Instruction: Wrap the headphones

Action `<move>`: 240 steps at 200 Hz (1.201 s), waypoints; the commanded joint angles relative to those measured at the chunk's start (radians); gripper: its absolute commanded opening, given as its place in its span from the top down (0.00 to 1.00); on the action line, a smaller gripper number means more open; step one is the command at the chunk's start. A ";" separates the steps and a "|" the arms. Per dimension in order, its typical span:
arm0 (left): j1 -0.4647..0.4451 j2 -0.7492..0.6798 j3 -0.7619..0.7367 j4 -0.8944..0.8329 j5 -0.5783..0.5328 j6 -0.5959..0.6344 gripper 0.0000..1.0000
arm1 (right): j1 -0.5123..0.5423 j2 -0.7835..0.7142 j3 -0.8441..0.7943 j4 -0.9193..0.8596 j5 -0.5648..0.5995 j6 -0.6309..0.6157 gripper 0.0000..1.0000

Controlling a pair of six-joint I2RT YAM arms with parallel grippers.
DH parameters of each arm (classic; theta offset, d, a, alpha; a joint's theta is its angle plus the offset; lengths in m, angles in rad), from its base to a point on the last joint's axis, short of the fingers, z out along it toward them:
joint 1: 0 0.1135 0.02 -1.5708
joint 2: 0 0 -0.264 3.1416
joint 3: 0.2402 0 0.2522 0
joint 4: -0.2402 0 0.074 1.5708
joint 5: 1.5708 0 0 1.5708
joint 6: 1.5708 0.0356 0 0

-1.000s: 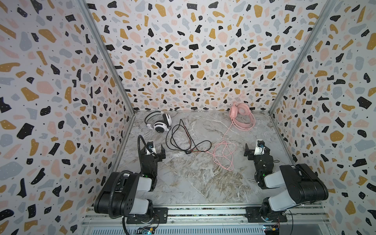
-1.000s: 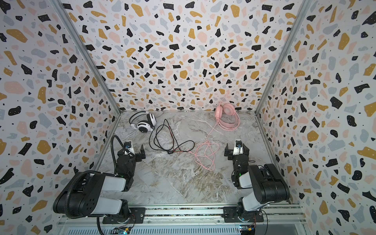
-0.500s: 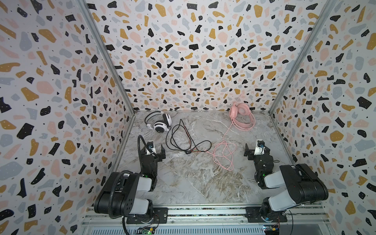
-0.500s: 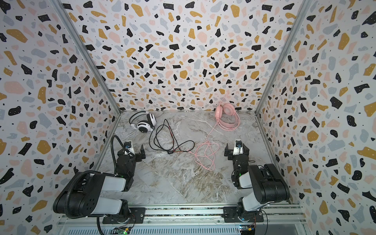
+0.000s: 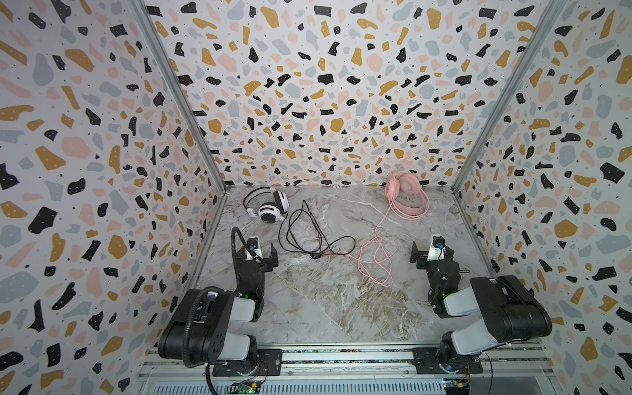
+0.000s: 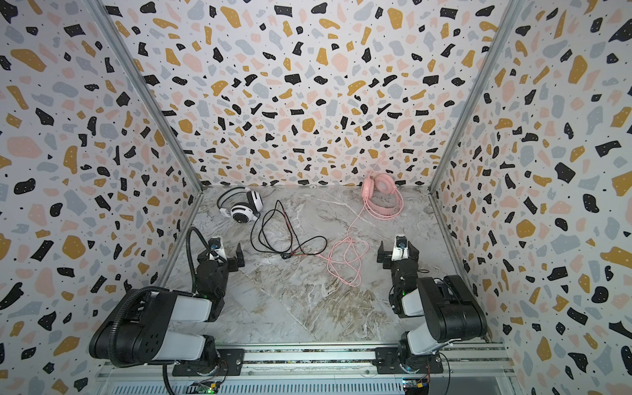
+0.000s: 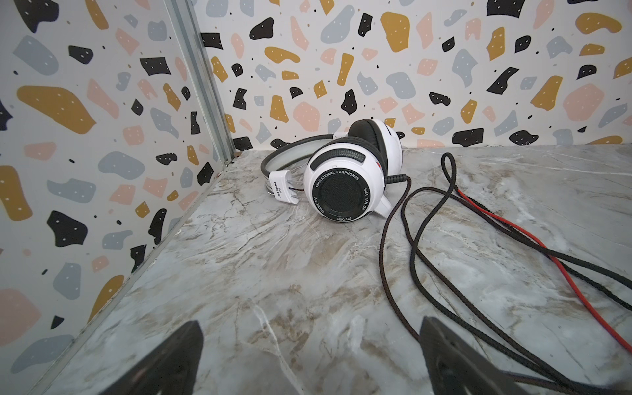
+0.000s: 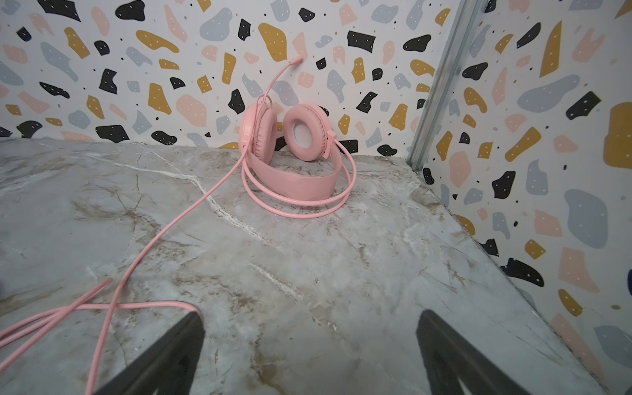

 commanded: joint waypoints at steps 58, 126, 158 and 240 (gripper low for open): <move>0.005 -0.010 0.014 0.045 -0.002 0.017 0.00 | -0.002 -0.006 0.024 0.005 -0.007 0.008 0.01; 0.004 -0.111 0.105 -0.198 -0.091 -0.034 0.00 | -0.005 -0.175 0.058 -0.198 0.041 0.025 0.01; 0.004 -0.228 0.336 -0.673 -0.163 -0.175 0.00 | -0.014 -0.327 0.087 -0.346 0.087 0.110 0.01; 0.005 -0.341 0.687 -1.241 0.022 -0.391 0.00 | -0.186 -0.086 0.648 -1.091 -0.357 0.401 0.01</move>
